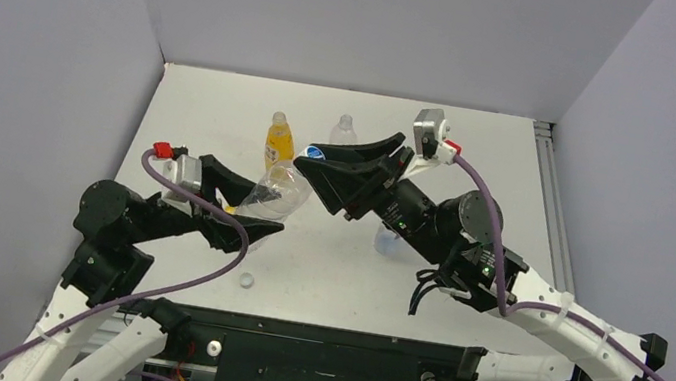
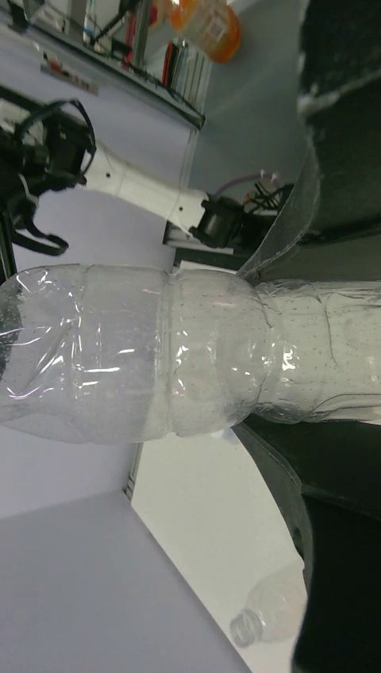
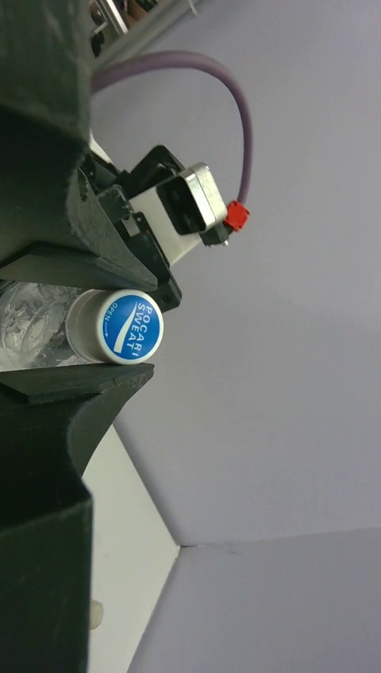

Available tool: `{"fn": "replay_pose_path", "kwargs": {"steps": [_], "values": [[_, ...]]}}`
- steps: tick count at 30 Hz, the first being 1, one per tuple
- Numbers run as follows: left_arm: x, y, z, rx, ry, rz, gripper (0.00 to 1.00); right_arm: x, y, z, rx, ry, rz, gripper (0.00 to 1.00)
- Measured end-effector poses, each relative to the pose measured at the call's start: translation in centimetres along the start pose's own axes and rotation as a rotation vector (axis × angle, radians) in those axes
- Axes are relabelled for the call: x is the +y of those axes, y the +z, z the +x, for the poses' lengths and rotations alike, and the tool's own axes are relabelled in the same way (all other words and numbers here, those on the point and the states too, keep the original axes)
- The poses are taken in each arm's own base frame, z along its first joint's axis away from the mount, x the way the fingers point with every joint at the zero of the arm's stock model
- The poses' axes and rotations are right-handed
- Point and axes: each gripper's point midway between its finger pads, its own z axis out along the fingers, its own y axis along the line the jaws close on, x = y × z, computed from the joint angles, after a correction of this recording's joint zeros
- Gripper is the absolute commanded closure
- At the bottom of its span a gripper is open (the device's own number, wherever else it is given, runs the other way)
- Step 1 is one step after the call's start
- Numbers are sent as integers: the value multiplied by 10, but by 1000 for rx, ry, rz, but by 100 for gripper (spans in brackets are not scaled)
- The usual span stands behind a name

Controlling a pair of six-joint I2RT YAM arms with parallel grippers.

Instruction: Unscrew the bottle caps

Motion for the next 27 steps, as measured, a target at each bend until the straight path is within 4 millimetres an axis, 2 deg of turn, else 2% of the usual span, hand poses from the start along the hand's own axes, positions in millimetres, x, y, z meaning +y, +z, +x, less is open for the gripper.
{"fn": "replay_pose_path", "kwargs": {"steps": [4, 9, 10, 11, 12, 13, 15, 16, 18, 22, 27], "values": [[-22, 2, -15, -5, -80, 106, 100, 24, -7, -13, -21, -23, -134, 100], [-45, -1, -26, 2, -136, 211, 100, 47, -16, -19, -22, -55, -265, 100], [-47, -1, -26, 5, -140, 223, 100, 49, -17, -19, -21, -60, -278, 98], [-49, -2, -26, 9, -146, 230, 100, 51, -18, -19, -19, -63, -285, 94], [-49, -2, -26, 10, -149, 233, 100, 51, -18, -19, -18, -68, -286, 84], [-49, -2, -26, 11, -150, 233, 100, 51, -17, -19, -13, -70, -284, 80], [-48, -2, -26, 9, -146, 229, 100, 48, -15, -20, -2, -70, -266, 60], [-47, -1, -26, 5, -137, 222, 100, 47, -12, -20, 6, -69, -250, 43], [-41, 0, -27, -5, -115, 197, 100, 42, -5, -22, 24, -67, -206, 25], [-27, 3, -28, -31, -35, 130, 100, 22, 13, -20, 60, -75, -52, 19], [0, 0, -22, -60, 78, -8, 100, -1, 15, -5, 99, -93, 136, 17]]}}
